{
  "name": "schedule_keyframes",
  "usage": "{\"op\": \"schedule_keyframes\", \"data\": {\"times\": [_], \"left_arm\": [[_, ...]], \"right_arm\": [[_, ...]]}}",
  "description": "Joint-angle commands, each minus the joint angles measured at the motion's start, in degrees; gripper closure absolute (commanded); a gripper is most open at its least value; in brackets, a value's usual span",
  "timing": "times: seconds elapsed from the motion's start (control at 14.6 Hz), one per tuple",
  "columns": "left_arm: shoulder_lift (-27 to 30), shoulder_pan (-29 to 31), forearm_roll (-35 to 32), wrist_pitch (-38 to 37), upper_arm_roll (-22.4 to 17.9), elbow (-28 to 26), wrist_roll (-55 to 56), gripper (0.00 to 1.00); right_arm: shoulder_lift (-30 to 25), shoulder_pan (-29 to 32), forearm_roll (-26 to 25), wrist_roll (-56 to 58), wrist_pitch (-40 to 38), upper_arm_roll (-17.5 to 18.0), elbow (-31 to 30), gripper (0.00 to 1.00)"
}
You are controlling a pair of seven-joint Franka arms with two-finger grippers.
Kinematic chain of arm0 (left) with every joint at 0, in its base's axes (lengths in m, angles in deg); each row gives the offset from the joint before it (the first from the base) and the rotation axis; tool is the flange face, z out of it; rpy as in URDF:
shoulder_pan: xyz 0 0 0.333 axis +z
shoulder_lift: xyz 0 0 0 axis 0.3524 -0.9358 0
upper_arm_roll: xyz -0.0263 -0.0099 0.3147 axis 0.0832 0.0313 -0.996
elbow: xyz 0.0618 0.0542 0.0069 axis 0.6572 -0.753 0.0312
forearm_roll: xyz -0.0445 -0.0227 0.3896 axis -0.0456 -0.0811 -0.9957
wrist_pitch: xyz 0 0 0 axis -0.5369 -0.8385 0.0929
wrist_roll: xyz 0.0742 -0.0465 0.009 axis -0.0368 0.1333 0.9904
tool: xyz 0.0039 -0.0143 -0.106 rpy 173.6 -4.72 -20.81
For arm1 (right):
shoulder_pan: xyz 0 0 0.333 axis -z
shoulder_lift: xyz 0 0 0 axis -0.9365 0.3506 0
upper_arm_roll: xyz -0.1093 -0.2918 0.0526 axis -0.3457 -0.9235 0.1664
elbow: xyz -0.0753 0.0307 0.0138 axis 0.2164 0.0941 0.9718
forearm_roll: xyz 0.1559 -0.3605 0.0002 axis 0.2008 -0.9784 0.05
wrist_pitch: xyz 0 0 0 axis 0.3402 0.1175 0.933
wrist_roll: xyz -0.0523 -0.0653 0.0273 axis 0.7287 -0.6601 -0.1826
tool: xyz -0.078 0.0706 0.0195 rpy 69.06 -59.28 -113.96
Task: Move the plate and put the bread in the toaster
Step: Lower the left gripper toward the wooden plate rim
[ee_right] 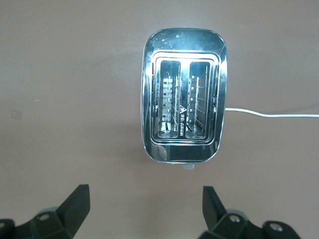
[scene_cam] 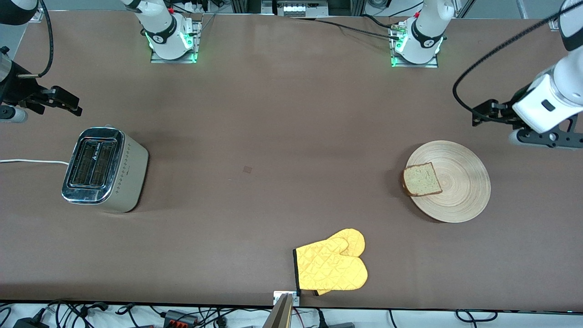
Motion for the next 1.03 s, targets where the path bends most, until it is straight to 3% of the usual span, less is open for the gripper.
{"op": "schedule_keyframes", "data": {"times": [0.0, 0.27, 0.68, 0.96], "left_arm": [[-4.5, 1.6, -0.6, -0.9, 0.1, 6.5, -0.2, 0.0], [-6.5, 3.3, -0.7, -0.8, 0.1, 6.5, -0.3, 0.0], [-10.6, 10.8, 0.0, -0.7, 0.2, 6.7, -3.4, 0.0], [-16.1, 18.8, 8.0, -0.5, 0.3, 6.6, -6.3, 0.0]], "right_arm": [[-1.0, 0.3, -0.6, 0.7, 0.3, 0.4, -1.1, 0.0], [-1.0, 0.3, -0.5, 0.7, -0.1, 0.4, -1.2, 0.0], [-0.9, 0.2, -0.3, 0.7, 0.2, 0.4, -1.1, 0.0], [-1.0, 0.3, -0.3, 0.7, 0.3, 0.4, -1.1, 0.0]]}}
